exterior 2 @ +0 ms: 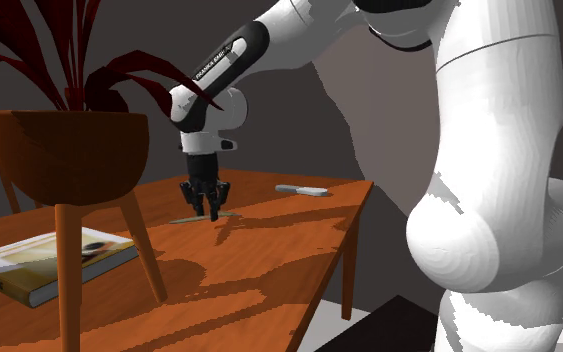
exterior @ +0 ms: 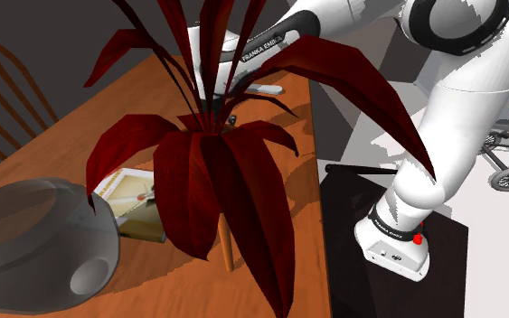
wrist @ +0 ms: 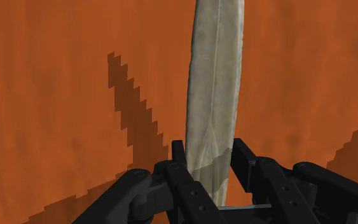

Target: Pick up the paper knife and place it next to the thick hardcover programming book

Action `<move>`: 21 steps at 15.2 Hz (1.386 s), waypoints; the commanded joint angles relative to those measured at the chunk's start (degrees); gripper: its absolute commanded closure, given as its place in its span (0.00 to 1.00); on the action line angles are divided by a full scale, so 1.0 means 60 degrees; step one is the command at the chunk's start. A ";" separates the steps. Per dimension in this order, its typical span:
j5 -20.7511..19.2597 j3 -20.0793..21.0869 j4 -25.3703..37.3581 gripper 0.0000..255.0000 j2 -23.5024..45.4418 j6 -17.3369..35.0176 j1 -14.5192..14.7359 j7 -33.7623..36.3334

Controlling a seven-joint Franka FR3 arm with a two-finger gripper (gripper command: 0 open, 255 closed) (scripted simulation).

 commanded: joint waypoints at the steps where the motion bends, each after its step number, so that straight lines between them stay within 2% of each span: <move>1: -0.0085 -0.0022 -0.0135 1.00 0.0124 0.0245 0.0023 0.0066; 10: -0.0156 -0.0044 -0.0218 1.00 0.0229 0.0418 0.0042 0.0115; 11: -0.0156 -0.0044 -0.0218 0.00 0.0229 0.0418 0.0042 0.0115; 16: -0.0156 -0.0044 -0.0218 0.00 0.0230 0.0418 0.0042 0.0115; 20: 0.0190 0.0064 0.0437 0.00 -0.0276 -0.0669 -0.0028 -0.0116; 21: 0.0190 0.0064 0.0437 0.00 -0.0276 -0.0669 -0.0027 -0.0116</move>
